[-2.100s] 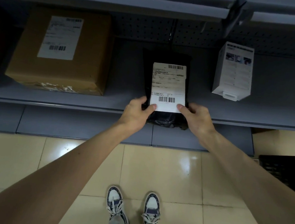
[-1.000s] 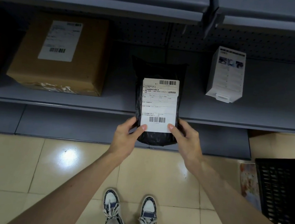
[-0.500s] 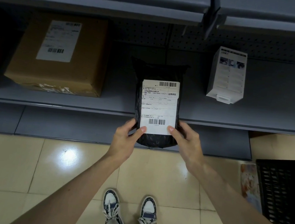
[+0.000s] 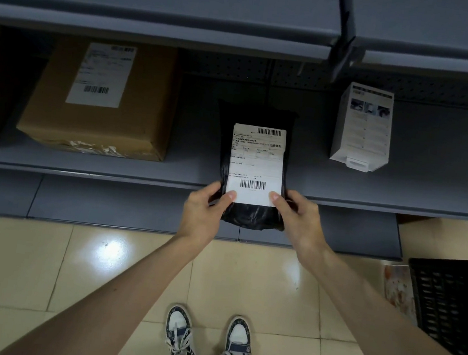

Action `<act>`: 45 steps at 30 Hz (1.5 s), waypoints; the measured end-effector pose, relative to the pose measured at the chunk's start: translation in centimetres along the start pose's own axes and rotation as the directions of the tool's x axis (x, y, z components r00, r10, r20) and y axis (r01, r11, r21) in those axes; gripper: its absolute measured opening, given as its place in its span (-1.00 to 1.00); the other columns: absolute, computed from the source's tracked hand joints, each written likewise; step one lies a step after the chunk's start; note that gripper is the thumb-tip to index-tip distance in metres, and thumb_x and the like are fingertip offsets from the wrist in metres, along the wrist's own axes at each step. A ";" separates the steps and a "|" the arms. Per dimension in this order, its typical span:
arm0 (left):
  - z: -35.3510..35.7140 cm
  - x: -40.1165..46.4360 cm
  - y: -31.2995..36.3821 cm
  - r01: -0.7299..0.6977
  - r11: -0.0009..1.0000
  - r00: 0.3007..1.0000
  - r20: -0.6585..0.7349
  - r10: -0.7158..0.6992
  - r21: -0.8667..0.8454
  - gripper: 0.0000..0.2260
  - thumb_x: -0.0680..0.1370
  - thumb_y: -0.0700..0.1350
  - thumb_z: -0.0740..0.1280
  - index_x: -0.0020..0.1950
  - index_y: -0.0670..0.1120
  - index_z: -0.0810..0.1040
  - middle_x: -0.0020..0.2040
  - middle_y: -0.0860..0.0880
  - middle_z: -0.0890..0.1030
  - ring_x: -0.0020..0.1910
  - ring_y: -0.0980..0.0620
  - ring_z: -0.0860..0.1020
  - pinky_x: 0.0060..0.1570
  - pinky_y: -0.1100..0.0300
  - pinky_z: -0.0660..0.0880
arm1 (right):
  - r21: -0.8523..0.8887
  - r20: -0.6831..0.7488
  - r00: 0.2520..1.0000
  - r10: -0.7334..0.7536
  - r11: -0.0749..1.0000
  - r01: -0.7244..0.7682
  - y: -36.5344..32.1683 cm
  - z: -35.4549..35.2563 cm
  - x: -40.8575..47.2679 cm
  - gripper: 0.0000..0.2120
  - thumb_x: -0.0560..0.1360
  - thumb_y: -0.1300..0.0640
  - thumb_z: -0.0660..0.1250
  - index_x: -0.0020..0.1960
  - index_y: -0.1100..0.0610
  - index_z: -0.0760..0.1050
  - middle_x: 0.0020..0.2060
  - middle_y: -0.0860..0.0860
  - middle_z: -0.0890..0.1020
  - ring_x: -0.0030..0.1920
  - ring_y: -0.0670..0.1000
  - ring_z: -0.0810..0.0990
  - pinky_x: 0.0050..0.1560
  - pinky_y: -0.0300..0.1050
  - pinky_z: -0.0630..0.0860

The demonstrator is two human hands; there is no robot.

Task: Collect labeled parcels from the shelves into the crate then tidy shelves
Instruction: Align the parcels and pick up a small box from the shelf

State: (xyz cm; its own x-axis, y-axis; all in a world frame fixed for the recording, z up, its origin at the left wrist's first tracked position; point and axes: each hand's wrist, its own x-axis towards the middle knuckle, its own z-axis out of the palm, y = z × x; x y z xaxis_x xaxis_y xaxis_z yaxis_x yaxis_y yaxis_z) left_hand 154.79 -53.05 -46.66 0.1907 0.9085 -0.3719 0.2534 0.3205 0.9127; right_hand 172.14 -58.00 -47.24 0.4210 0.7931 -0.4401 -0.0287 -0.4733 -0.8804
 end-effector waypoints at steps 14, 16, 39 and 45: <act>-2.7 7.5 3.1 0.072 0.980 0.996 -0.071 -0.059 0.186 -0.51 0.61 -0.06 0.39 0.49 -0.19 0.40 0.40 -0.12 0.52 0.38 -0.05 0.48 0.43 0.08 0.39 | -0.124 -0.052 0.998 0.035 0.991 -0.041 -4.4 4.4 6.3 -0.56 0.61 0.06 0.30 0.43 0.21 0.42 0.28 0.05 0.56 0.26 0.02 0.52 0.30 -0.24 0.39; -2.7 8.5 3.8 0.081 0.980 0.995 -0.074 -0.069 0.182 -0.51 0.61 -0.05 0.39 0.50 -0.17 0.40 0.42 -0.11 0.51 0.40 -0.05 0.47 0.44 0.11 0.38 | -0.128 -0.049 0.998 0.047 0.990 -0.053 -5.1 4.8 7.6 -0.53 0.61 0.05 0.30 0.45 0.22 0.38 0.33 0.09 0.52 0.31 0.06 0.50 0.37 -0.17 0.39; -7.6 7.9 9.9 -0.442 0.106 0.877 0.404 0.260 0.891 -0.59 0.67 0.01 0.18 0.51 -0.08 0.33 0.40 -0.13 0.39 0.38 -0.15 0.36 0.15 -0.02 0.47 | -0.937 0.298 0.908 -0.295 0.089 0.336 -12.1 4.4 4.9 -0.57 0.67 -0.09 0.03 0.34 0.16 0.42 0.27 0.17 0.48 0.26 0.19 0.45 0.15 0.05 0.43; -8.9 6.4 13.1 -0.425 0.065 0.885 0.399 0.238 0.903 -0.59 0.68 0.07 0.13 0.46 -0.09 0.39 0.40 -0.12 0.42 0.39 -0.13 0.36 0.22 -0.01 0.43 | -0.939 0.307 0.911 -0.277 0.071 0.338 -14.5 5.8 3.8 -0.55 0.66 -0.14 0.01 0.37 0.11 0.39 0.31 0.14 0.47 0.28 0.17 0.44 0.20 0.02 0.40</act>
State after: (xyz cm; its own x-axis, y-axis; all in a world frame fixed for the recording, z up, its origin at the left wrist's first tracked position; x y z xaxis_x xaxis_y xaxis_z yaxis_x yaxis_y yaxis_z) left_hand 150.83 -40.68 -35.61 0.6076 0.7737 -0.1796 0.7921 -0.6070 0.0650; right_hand 168.86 -45.87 -37.17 0.1132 0.9710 -0.2107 0.9911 -0.1254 -0.0453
